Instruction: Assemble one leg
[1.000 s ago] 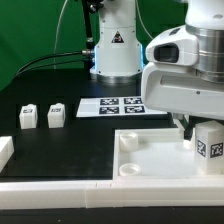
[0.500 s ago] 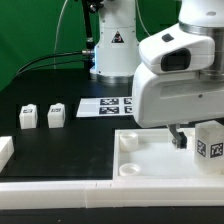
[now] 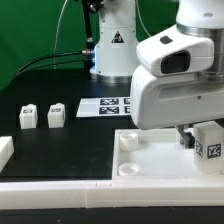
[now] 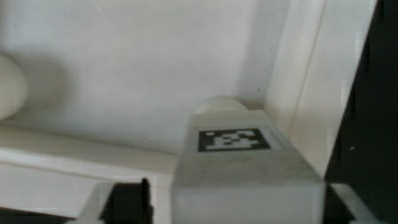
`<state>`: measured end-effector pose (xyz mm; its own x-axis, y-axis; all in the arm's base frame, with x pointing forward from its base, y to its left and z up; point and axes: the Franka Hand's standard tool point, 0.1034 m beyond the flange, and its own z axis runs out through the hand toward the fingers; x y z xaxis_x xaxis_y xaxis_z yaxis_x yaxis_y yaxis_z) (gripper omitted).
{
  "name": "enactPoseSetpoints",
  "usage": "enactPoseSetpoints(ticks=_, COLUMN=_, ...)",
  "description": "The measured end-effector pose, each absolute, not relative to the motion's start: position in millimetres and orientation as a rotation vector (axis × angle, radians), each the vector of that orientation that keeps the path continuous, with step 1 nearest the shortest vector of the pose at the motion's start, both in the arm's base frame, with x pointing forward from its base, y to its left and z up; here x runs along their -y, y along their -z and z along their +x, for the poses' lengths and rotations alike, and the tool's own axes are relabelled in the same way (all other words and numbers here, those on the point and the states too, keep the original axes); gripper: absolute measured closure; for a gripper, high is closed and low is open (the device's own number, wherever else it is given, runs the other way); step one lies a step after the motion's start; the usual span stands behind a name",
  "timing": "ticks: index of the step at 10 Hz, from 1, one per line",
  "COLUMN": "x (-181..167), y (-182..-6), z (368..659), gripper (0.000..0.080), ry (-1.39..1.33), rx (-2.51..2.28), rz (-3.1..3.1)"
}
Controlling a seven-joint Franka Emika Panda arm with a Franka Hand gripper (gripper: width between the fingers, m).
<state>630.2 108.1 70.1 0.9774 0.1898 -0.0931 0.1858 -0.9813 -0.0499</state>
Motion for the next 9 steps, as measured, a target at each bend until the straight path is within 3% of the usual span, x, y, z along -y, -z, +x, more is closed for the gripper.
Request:
enactPoseSetpoints(ticks=1, x=-108.1, y=-70.0, z=630.2, gripper=0.0509, ry=-0.151, rx=0.293, rz=-3.083)
enactPoseSetpoints(ticks=4, x=-108.2, y=-69.7, z=630.1, gripper=0.0508, ry=-0.153, rx=0.241, rz=-3.088)
enactPoseSetpoints(ticks=9, x=-111.4, y=-68.9, z=630.3, gripper=0.0508, ry=-0.153, rx=-0.678, rz=-3.036)
